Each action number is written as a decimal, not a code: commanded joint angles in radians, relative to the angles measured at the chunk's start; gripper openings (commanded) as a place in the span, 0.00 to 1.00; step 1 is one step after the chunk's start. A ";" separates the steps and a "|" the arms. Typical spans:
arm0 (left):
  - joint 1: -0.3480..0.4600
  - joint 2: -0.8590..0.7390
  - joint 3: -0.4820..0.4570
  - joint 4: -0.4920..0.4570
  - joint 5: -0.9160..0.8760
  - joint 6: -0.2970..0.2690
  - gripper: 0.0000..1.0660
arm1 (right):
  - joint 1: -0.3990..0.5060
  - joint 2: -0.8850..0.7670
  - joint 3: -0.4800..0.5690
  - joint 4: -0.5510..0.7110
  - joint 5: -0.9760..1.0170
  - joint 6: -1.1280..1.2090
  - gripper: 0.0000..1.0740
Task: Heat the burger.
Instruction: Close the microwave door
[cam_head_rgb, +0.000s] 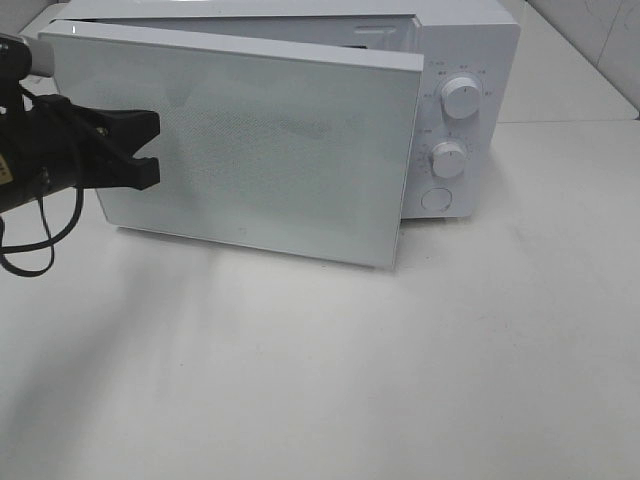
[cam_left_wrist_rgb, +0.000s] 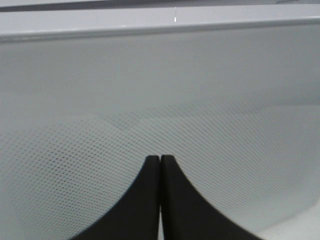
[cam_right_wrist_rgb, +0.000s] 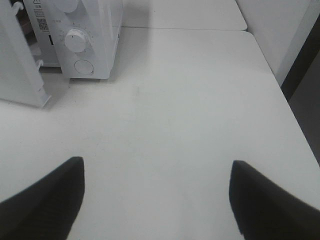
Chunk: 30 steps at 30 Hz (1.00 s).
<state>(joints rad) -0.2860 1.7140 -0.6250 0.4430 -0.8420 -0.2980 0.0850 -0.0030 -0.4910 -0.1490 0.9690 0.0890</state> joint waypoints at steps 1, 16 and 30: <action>-0.026 0.012 -0.032 -0.027 -0.005 0.006 0.00 | -0.003 -0.027 0.000 0.000 -0.006 0.012 0.70; -0.153 0.141 -0.230 -0.104 0.073 0.007 0.00 | -0.003 -0.027 0.000 -0.001 -0.006 0.012 0.70; -0.231 0.236 -0.385 -0.111 0.146 0.007 0.00 | -0.003 -0.027 0.000 -0.001 -0.006 0.012 0.70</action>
<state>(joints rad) -0.5210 1.9490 -0.9880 0.3840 -0.7070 -0.2940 0.0850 -0.0030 -0.4910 -0.1490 0.9690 0.0890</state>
